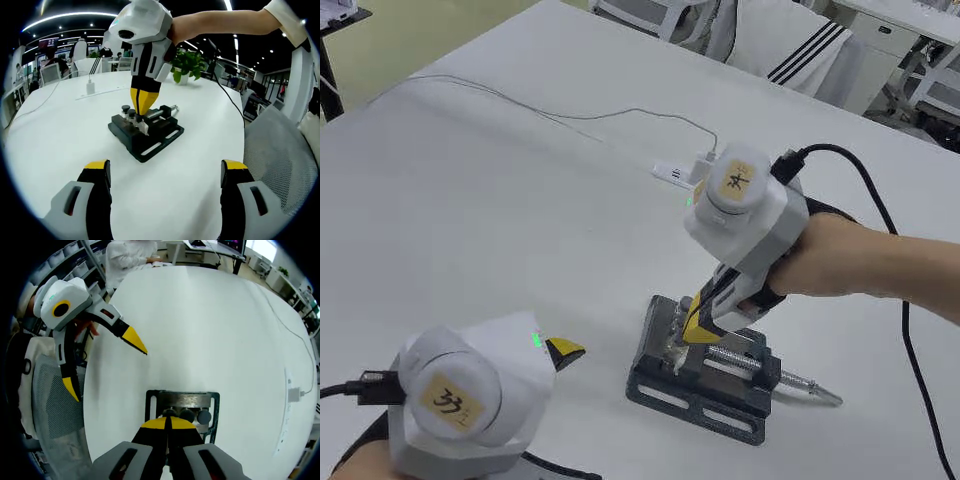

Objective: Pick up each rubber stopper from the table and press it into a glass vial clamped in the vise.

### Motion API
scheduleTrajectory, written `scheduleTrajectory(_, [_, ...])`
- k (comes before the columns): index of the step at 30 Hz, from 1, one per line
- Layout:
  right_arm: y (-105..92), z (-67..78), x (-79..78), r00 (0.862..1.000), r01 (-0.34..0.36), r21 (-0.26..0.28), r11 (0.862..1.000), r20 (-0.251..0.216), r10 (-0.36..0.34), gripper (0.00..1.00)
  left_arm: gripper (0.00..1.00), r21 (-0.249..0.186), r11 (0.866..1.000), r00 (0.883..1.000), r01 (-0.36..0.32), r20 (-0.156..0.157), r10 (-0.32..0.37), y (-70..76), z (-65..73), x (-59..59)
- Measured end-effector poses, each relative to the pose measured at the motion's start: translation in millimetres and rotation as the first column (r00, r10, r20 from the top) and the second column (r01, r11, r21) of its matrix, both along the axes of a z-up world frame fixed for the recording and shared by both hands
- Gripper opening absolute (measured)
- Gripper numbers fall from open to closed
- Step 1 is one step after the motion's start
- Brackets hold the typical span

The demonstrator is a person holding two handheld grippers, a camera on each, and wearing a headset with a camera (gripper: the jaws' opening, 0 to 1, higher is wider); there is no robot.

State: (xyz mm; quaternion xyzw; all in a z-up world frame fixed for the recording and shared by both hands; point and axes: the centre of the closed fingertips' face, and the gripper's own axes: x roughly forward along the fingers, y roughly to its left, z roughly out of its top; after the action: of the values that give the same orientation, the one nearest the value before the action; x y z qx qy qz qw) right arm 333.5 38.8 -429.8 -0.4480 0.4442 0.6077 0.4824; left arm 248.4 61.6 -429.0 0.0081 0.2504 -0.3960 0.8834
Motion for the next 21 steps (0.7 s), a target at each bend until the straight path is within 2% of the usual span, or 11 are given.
scheduleTrajectory(9, [0.4, -1.0, -1.5, 1.000, -0.023, -0.030, 0.999, -0.008, 0.023, 0.00, 0.90, -0.003, 1.000, 1.000, -0.005, -0.002, 0.005, 0.5, -0.7, 1.7])
scheduleTrajectory(12, [-0.5, -1.0, -0.4, 1.000, -0.006, -0.026, 1.000, -0.020, 0.006, 0.00, 0.90, -0.001, 1.000, 1.000, -0.003, -0.005, 0.003, -0.2, -1.6, 1.1])
scheduleTrajectory(14, [-0.6, -1.2, -0.1, 0.998, 0.036, -0.032, 0.999, -0.044, -0.037, 0.00, 0.90, -0.005, 1.000, 1.000, -0.006, -0.006, 0.006, -0.5, -2.0, 1.1])
scheduleTrajectory(21, [0.4, -1.6, 0.1, 0.998, 0.033, -0.055, 0.998, -0.053, -0.036, 0.00, 0.90, -0.007, 1.000, 1.000, -0.009, -0.013, 0.009, -1.0, -3.6, -0.1])
